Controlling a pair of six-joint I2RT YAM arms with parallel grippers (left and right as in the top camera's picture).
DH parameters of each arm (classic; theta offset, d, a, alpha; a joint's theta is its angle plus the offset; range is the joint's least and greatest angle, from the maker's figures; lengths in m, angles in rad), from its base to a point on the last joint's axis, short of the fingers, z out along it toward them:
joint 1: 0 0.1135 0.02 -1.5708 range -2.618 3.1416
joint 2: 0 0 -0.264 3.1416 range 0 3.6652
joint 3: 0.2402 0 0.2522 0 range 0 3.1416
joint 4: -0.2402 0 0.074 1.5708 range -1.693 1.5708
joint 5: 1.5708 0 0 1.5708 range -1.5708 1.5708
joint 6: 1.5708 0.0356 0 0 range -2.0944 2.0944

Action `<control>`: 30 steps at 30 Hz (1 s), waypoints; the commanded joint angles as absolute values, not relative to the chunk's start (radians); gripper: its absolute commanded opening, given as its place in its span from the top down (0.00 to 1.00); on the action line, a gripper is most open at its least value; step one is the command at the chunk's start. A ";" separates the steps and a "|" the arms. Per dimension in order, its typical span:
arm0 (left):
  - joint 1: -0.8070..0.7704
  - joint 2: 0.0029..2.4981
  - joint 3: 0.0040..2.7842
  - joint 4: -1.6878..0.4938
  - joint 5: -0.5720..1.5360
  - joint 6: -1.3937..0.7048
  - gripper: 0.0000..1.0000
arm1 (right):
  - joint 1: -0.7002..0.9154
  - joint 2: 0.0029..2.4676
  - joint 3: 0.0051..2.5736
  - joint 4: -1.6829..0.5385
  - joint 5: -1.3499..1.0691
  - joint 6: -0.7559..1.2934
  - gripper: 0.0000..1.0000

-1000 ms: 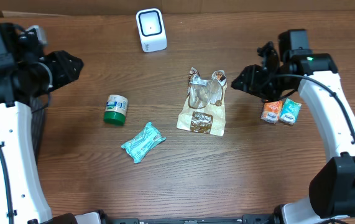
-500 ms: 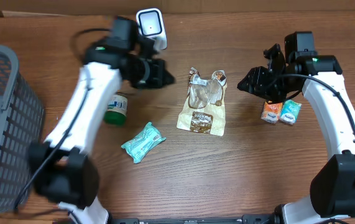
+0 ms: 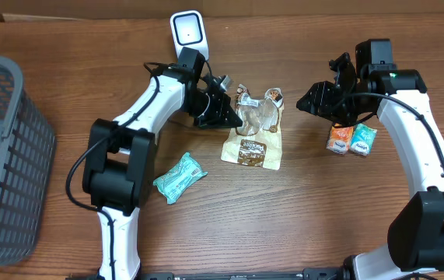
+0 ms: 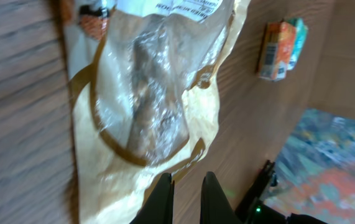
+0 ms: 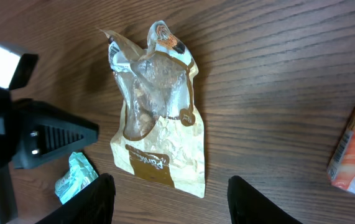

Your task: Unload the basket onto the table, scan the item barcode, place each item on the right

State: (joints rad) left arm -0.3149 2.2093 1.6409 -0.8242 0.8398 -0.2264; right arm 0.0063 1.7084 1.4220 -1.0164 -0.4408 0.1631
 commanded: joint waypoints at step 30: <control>-0.452 2.318 1.639 -0.808 0.452 -0.525 0.96 | 0.005 1.861 1.413 -0.995 -0.445 0.173 0.45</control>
